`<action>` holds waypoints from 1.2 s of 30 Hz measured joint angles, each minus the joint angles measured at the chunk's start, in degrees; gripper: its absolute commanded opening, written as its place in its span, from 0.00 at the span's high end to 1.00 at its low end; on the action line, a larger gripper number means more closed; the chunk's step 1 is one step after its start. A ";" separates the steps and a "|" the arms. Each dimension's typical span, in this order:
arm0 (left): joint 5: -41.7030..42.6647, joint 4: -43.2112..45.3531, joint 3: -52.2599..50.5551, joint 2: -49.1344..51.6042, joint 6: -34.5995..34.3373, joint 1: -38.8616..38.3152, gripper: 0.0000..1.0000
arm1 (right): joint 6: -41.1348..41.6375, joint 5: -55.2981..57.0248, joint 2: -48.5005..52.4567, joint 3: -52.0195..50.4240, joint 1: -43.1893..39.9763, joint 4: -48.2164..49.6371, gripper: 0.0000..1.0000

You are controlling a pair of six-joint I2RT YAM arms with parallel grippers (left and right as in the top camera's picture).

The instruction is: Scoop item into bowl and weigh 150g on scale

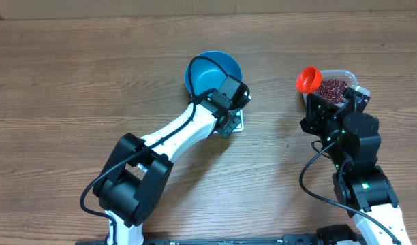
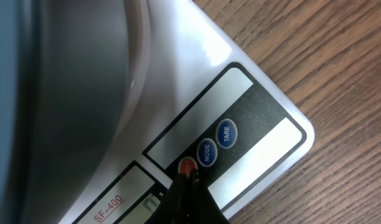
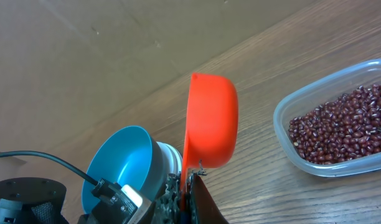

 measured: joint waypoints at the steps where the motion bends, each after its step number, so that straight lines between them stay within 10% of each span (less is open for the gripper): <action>1: 0.02 0.09 0.00 0.00 0.00 0.00 0.95 | 0.00 0.00 0.00 0.00 0.00 -0.04 0.96; 36: -0.20 1.95 0.00 2.23 -1.27 0.00 0.96 | -0.04 0.00 0.00 0.00 0.00 -0.07 0.96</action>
